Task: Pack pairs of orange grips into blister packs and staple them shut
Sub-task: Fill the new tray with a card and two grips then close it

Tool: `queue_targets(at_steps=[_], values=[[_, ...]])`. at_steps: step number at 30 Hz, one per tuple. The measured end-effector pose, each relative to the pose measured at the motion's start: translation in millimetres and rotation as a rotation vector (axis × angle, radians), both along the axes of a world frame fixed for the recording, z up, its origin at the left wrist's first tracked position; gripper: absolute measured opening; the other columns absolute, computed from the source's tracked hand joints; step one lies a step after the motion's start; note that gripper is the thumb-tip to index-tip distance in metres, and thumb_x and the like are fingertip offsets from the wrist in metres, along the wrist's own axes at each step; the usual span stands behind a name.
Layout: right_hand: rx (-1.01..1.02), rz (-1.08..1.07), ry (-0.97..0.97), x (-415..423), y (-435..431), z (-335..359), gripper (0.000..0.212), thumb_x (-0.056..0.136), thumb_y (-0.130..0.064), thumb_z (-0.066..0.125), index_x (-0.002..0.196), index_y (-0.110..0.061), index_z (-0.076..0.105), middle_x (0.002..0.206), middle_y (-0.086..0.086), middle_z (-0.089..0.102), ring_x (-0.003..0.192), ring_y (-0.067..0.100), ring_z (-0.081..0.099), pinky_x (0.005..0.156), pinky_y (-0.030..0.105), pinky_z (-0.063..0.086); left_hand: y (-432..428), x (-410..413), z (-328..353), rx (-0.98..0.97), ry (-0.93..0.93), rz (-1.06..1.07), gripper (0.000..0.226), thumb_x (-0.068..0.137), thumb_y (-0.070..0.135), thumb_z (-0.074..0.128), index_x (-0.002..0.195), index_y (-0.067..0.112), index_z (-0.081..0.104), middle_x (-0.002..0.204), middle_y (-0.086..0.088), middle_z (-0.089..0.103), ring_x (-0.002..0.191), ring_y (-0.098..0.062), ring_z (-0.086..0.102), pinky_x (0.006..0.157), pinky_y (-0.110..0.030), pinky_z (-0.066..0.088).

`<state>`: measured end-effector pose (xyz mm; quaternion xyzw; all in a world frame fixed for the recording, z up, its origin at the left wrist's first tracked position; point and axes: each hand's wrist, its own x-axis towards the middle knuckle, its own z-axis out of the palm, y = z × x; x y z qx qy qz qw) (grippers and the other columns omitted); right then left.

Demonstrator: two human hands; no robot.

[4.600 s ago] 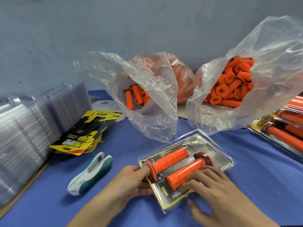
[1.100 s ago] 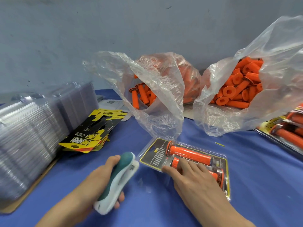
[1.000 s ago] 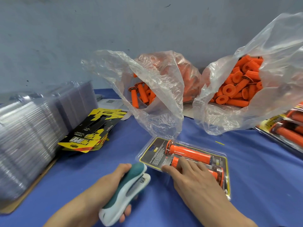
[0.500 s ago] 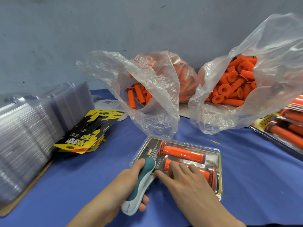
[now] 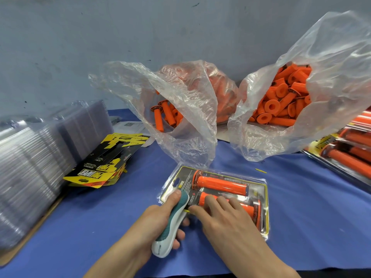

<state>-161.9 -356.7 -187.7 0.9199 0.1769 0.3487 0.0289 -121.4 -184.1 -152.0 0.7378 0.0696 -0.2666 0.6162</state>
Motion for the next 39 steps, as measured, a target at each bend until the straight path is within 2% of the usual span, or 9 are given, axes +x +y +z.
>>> queue_targets(at_steps=[5,10,15,23,26,29,33,37,39], values=[[0.031,-0.053,0.066,7,18,0,0.050,0.084,-0.021,0.042,0.128,-0.012,0.063,0.118,0.005,0.066,0.098,0.025,0.065,0.079,0.041,0.055,-2,-2,0,-0.009,-0.009,-0.030,0.071,0.082,0.074,0.050,0.069,0.008,0.073,0.068,-0.018,0.066,0.048,-0.027,0.058,0.046,-0.027,0.049],[0.024,0.001,0.144,12,21,8,0.036,0.085,-0.022,0.043,0.114,-0.016,0.064,0.097,-0.001,0.064,0.086,0.023,0.062,0.079,0.037,0.052,-2,-1,1,0.040,0.000,-0.040,0.071,0.084,0.073,0.047,0.060,0.010,0.070,0.063,-0.019,0.064,0.046,-0.028,0.057,0.046,-0.026,0.049],[-0.029,0.014,0.120,16,17,7,0.018,0.082,-0.023,0.063,0.100,-0.018,0.063,0.086,-0.003,0.061,0.081,0.021,0.058,0.083,0.037,0.044,-2,0,1,0.075,0.005,-0.042,0.071,0.085,0.072,0.048,0.058,0.009,0.068,0.060,-0.018,0.062,0.044,-0.027,0.056,0.045,-0.025,0.048],[-0.005,-0.072,0.151,17,5,3,0.063,0.077,-0.028,0.074,0.135,-0.013,0.055,0.101,-0.002,0.064,0.096,0.025,0.061,0.080,0.041,0.050,18,0,14,-0.011,0.058,-0.156,0.075,0.080,0.077,0.048,0.091,0.007,0.074,0.080,-0.016,0.070,0.055,-0.026,0.061,0.048,-0.027,0.050],[0.010,-0.052,0.150,16,0,3,0.041,0.076,-0.022,0.074,0.115,-0.025,0.062,0.097,-0.005,0.062,0.093,0.025,0.059,0.080,0.040,0.048,57,1,26,0.289,-0.016,-0.094,0.083,0.065,0.087,0.046,0.082,0.010,0.071,0.073,-0.018,0.073,0.051,-0.026,0.065,0.047,-0.024,0.050],[0.017,-0.015,0.140,13,0,2,0.027,0.078,-0.019,0.074,0.099,-0.030,0.062,0.095,-0.006,0.060,0.093,0.025,0.058,0.082,0.040,0.047,86,12,23,0.681,-0.280,0.103,0.081,0.068,0.091,0.034,0.081,0.015,0.061,0.065,-0.006,0.071,0.054,-0.021,0.068,0.054,-0.026,0.049],[0.010,-0.001,0.098,9,1,-1,0.021,0.081,-0.020,0.071,0.099,-0.030,0.063,0.096,-0.005,0.061,0.095,0.025,0.060,0.086,0.040,0.044,93,29,-6,1.280,-0.586,0.135,0.068,0.079,0.082,0.038,0.104,0.020,0.051,0.099,0.002,0.049,0.094,-0.025,0.060,0.066,-0.035,0.044],[0.050,-0.001,0.027,8,0,6,0.023,0.082,-0.018,0.071,0.101,-0.029,0.064,0.098,-0.007,0.062,0.094,0.024,0.060,0.088,0.038,0.038,87,35,-12,1.480,-0.645,0.115,0.064,0.085,0.071,0.047,0.119,0.017,0.052,0.114,-0.002,0.052,0.109,-0.024,0.053,0.079,-0.036,0.044],[0.070,-0.008,0.010,7,0,10,0.024,0.082,-0.016,0.070,0.101,-0.030,0.064,0.096,-0.008,0.062,0.091,0.023,0.060,0.086,0.038,0.040,82,35,-10,1.376,-0.819,0.179,0.058,0.086,0.058,0.060,0.124,0.013,0.054,0.115,-0.008,0.054,0.109,-0.029,0.051,0.085,-0.040,0.044]])
